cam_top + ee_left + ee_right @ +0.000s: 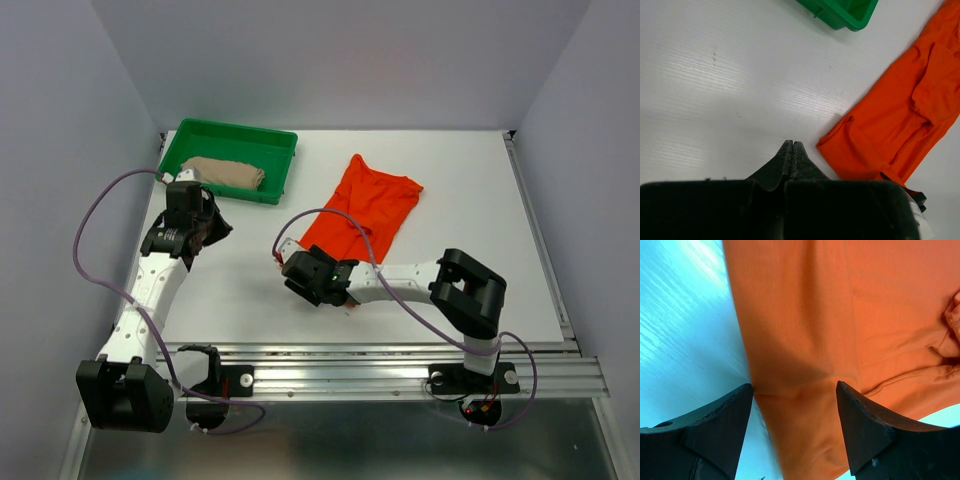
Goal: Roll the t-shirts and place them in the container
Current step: Roll the T-shirt to the center of the board.
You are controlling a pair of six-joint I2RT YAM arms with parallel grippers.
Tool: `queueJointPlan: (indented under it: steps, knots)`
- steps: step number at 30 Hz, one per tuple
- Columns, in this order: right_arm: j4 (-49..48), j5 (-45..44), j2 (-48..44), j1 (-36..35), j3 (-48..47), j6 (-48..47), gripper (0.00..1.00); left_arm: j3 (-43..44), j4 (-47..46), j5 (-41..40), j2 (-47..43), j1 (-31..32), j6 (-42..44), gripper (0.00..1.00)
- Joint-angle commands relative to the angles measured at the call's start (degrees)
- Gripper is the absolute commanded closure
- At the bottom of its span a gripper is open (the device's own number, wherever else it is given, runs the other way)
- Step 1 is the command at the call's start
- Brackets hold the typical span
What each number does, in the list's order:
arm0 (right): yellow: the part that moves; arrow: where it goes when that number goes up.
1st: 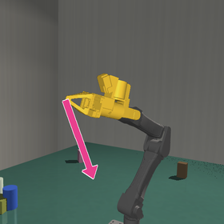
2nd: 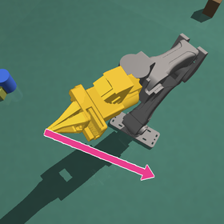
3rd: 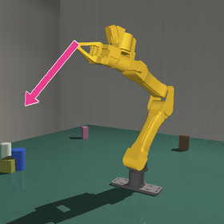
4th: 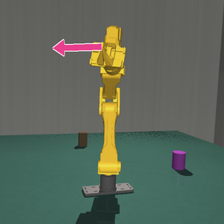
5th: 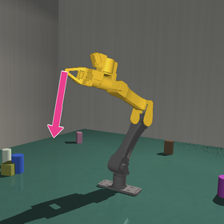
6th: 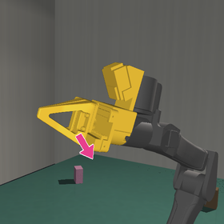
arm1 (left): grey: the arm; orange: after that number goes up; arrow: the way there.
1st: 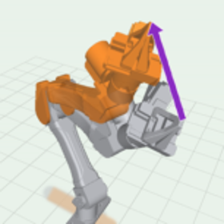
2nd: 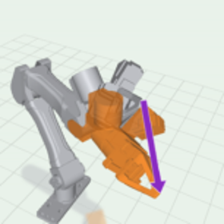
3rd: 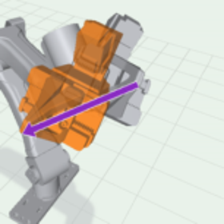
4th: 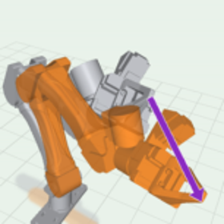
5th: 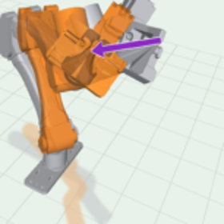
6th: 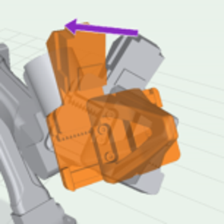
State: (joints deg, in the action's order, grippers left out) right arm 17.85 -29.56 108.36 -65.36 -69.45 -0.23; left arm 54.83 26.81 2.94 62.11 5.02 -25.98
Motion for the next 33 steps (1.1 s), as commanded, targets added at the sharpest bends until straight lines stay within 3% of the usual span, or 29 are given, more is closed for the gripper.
queueJointPlan:
  steps: [1, 19, 29, 33]
  knots:
    - [-0.27, -0.58, -3.77, -0.64, -3.93, 0.05, 0.26, -0.42, -1.23, 0.31, -1.64, -0.36, 0.23, 1.0]
    - [-3.52, -1.55, 3.26, -0.64, -0.6, 2.25, 0.26, -1.21, -1.41, 0.31, -1.73, -0.36, 0.31, 1.0]
    - [-8.97, -5.86, 5.46, -0.64, 2.48, 2.6, 0.41, -1.74, -1.76, 0.84, -1.9, -0.36, 0.22, 1.0]
    - [-9.76, -6.56, 5.29, -0.64, 2.92, 3.13, 0.53, -1.65, -1.85, 0.93, -1.9, -0.36, 0.4, 1.0]
